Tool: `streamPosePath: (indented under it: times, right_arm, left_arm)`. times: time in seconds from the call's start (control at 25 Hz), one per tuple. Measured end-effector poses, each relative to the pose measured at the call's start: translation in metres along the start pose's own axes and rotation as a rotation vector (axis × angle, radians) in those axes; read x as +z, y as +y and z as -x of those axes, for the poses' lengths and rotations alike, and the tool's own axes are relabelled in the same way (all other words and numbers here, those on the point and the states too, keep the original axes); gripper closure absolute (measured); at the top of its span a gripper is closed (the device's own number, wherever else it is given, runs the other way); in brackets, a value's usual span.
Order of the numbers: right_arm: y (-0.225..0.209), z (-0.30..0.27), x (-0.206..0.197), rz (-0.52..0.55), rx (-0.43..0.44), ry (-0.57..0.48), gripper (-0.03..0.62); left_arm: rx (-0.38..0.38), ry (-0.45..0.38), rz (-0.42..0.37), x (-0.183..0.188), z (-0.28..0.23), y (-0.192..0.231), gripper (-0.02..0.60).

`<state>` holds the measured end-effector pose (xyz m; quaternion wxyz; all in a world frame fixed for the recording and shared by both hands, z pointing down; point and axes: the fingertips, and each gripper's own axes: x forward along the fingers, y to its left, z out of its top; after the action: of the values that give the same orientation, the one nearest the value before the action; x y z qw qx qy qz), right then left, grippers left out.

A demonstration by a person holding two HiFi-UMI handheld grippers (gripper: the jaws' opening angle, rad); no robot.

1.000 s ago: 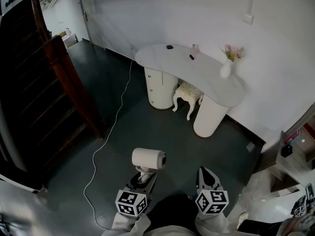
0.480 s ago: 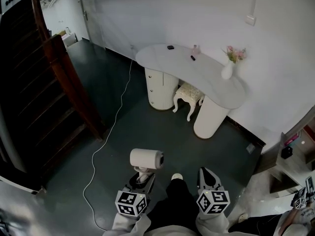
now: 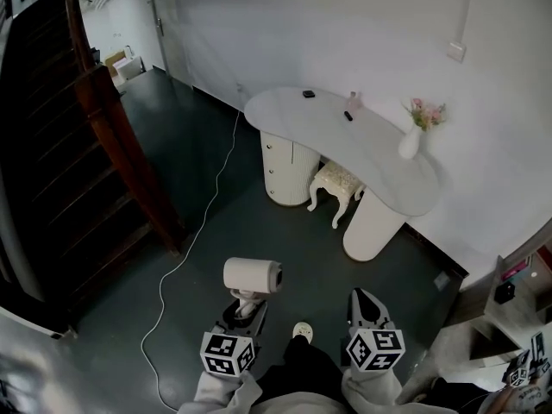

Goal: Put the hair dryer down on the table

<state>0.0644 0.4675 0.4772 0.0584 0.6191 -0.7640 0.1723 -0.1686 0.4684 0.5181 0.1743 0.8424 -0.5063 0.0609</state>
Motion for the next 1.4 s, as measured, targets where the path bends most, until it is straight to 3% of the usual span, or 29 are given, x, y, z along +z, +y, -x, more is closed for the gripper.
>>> streamPosePath:
  times: [0.56,1.0,1.4]
  right_arm:
    - [-0.052,-0.111,0.101,0.078,0.033,-0.116,0.545]
    - [-0.082,-0.164,0.115,0.089,0.06,-0.112,0.545]
    - [-0.091,-0.177,0.122,0.107,0.082,-0.11,0.545]
  left_arm:
    - [0.055,-0.128,-0.05,0.094,-0.109,0.033,0.367]
    - [0.048,-0.151,-0.055,0.114,-0.173,0.034,0.367]
    - [0.05,-0.159,-0.059,0.127,-0.194,0.029,0.367]
